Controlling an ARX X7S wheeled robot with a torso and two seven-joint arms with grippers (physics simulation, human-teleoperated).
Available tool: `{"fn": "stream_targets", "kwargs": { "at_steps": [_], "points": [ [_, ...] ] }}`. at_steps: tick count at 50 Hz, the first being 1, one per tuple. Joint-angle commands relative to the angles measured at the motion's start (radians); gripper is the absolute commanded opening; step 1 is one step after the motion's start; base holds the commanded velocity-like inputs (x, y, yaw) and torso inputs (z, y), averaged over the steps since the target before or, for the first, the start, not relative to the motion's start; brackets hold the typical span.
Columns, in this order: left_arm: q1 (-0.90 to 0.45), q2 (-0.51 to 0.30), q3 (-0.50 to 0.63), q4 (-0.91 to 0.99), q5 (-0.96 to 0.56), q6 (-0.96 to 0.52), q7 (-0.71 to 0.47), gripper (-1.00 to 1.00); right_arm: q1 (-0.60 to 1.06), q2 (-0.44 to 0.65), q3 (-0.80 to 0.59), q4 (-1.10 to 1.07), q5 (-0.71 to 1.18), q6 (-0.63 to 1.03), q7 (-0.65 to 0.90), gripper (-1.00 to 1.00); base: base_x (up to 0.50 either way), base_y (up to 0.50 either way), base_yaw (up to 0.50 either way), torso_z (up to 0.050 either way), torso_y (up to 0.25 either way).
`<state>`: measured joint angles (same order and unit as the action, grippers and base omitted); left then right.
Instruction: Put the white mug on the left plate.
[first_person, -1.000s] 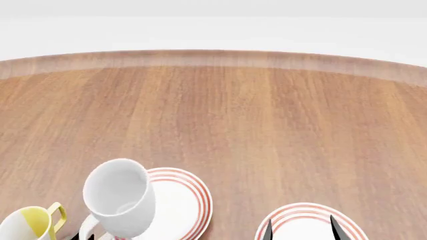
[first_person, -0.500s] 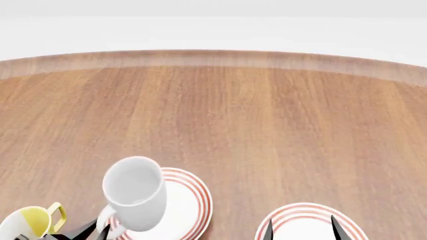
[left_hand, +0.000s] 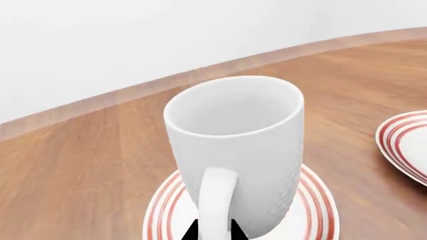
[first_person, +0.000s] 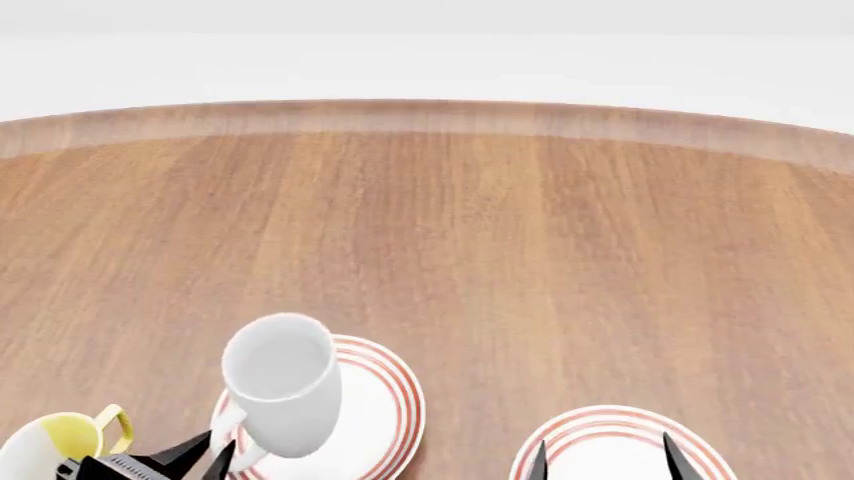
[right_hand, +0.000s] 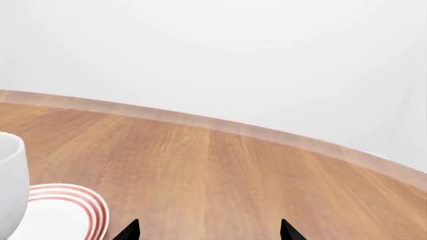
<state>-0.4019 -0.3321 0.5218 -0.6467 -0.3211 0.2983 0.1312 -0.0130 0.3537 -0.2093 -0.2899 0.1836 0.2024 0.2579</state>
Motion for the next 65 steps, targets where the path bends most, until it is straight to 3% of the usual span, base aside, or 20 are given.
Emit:
{"fn": "stream_targets", "kwargs": {
  "at_steps": [1,10,26,36,46,65],
  "points": [
    [-0.071,0.055,-0.011,-0.153,-0.021,0.044,0.036,-1.00,0.000,0.003,0.000,-0.003,0.004,0.001,0.003,1.00,0.00,0.00,0.00,0.000,0.000],
    [-0.141,0.115,-0.022,-0.355,-0.023,0.127,0.076,-1.00,0.001,0.005,-0.002,0.000,0.005,-0.003,0.005,1.00,0.00,0.00,0.00,0.000,0.000],
    [-0.212,0.181,-0.029,-0.550,-0.020,0.215,0.109,-1.00,0.001,0.005,-0.005,0.012,0.010,-0.014,0.005,1.00,0.00,0.00,0.00,0.000,0.001],
    [-0.204,0.186,-0.023,-0.513,-0.022,0.186,0.102,-1.00,0.002,0.004,-0.007,0.024,0.012,-0.024,0.005,1.00,0.00,0.00,0.00,0.000,0.000],
    [-0.259,0.224,-0.042,-0.658,-0.007,0.250,0.116,-1.00,-0.005,0.010,-0.005,0.013,0.017,-0.021,0.009,1.00,0.00,0.00,0.00,0.000,0.001],
    [-0.258,0.240,-0.164,-0.661,0.084,0.215,0.132,-1.00,-0.001,0.015,-0.007,0.004,0.021,-0.016,0.015,1.00,0.00,0.00,0.00,0.000,0.000]
  ]
}}
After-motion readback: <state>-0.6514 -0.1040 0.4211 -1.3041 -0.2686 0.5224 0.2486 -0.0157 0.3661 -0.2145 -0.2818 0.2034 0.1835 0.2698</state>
